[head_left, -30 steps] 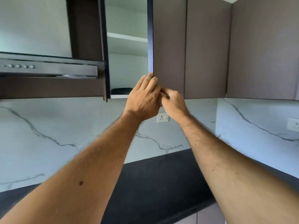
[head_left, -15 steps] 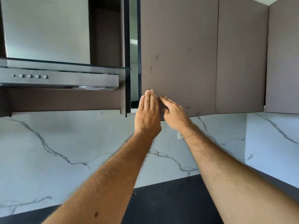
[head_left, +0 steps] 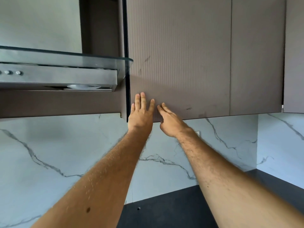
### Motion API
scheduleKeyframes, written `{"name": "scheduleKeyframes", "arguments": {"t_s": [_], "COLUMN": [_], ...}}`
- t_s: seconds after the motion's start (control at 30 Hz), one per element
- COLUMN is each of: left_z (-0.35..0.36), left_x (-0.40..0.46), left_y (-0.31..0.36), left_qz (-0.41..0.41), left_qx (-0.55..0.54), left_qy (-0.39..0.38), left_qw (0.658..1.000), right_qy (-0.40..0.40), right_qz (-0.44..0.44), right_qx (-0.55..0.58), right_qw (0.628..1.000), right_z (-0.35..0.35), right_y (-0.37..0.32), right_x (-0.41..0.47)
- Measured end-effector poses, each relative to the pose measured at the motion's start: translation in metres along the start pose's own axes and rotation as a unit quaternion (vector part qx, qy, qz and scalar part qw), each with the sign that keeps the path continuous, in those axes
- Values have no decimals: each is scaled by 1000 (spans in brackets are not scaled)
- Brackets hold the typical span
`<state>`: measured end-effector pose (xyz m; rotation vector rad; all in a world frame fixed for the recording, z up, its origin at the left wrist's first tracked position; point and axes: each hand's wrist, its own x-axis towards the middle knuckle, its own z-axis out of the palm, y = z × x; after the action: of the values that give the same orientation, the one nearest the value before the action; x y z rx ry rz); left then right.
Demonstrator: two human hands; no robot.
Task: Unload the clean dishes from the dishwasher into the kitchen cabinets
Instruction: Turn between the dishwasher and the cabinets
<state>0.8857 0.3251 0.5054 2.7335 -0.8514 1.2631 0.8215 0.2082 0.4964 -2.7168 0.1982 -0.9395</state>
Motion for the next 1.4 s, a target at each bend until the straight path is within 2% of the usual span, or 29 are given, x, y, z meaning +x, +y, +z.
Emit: {"name": "scheduleKeyframes", "arguments": {"t_s": [0.2, 0.37, 0.6, 0.73, 1.0, 1.23, 1.4], "left_z": [23, 38, 38, 34, 11, 11, 10], "left_x": [5, 6, 8, 8, 3, -18, -30], "left_y": [-10, -7, -7, -9, 14, 55, 84], "left_qz": [19, 17, 15, 17, -26, 21, 38], "left_qx": [-7, 2, -6, -11, -69, -171, -230], "left_qy": [-3, 34, 54, 44, 12, 46, 34], "left_qw": [1000, 999, 998, 999, 997, 984, 972], "right_qy": [13, 44, 10, -19, -14, 8, 24], "right_qz": [7, -3, -1, -1, 41, 63, 92], "right_qx": [-7, -9, -21, -102, -136, -180, -195], "right_qw": [1000, 999, 1000, 995, 990, 982, 976], "right_z": [16, 25, 15, 12, -19, -45, -57], "right_y": [-1, 4, 7, 12, 29, 45, 63], "right_x": [14, 20, 15, 4, -25, -60, -87]}}
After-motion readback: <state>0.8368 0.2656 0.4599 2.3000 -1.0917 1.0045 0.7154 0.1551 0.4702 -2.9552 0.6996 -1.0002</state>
